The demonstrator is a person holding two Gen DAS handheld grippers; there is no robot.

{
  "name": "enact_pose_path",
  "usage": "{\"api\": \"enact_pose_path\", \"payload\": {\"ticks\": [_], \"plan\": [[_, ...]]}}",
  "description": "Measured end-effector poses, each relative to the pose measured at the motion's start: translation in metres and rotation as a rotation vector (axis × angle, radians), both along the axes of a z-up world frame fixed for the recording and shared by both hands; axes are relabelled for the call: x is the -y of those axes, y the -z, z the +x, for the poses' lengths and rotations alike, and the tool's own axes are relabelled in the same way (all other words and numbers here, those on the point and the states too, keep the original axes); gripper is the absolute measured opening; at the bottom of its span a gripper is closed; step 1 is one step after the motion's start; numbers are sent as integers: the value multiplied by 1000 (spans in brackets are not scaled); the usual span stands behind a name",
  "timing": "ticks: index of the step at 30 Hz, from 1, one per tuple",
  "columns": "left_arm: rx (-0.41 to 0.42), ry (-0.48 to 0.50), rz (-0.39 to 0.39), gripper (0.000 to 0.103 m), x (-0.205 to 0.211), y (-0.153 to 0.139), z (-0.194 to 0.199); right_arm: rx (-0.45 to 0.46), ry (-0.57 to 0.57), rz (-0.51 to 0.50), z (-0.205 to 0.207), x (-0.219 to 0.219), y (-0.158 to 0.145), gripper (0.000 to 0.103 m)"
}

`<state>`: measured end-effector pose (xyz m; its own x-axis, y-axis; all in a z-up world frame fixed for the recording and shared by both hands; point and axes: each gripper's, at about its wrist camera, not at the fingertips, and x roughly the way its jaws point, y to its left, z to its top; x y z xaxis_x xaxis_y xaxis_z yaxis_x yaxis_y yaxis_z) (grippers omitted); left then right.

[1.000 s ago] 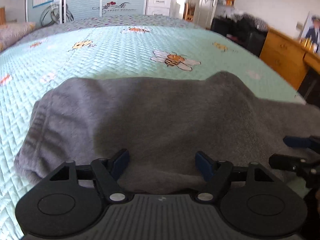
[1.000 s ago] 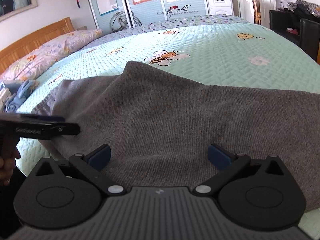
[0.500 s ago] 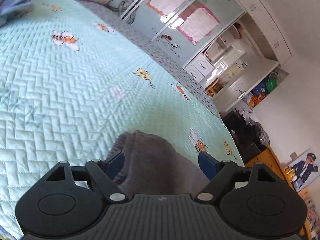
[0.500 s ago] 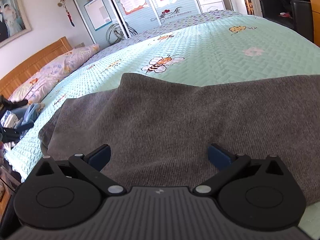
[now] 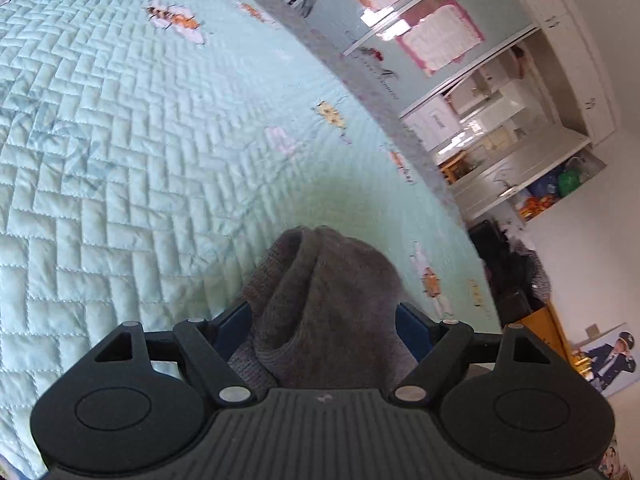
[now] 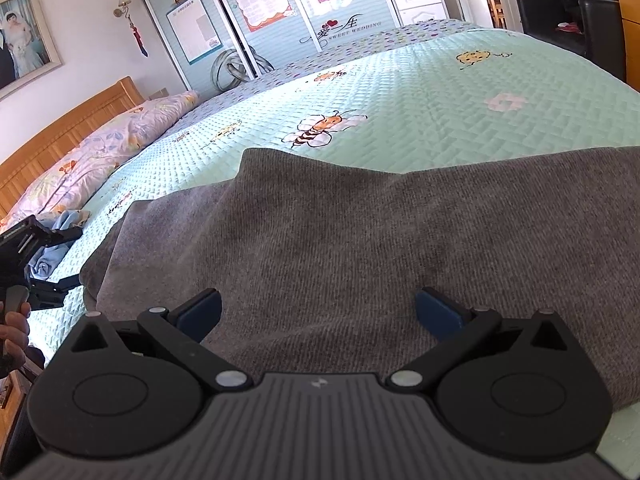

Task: Fold clothes
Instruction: 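Grasp the end of the sweater strip with the left gripper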

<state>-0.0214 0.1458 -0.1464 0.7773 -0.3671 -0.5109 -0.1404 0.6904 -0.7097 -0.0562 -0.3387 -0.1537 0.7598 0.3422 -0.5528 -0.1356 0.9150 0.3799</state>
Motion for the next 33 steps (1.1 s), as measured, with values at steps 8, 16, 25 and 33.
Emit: {"api": "enact_pose_path", "payload": {"ticks": [8, 16, 25, 33], "plan": [[-15, 35, -11, 89, -2, 6, 16, 1, -1, 7, -1, 3, 0, 103], [-29, 180, -82, 90, -7, 11, 20, 0, -1, 8, -1, 2, 0, 103], [-35, 253, -196, 88, -12, 20, 22, -6, 5, 5, 0, 1, -2, 103], [-34, 173, -105, 48, -1, 19, 21, -4, 6, 2, -2, 0, -1, 103]]}}
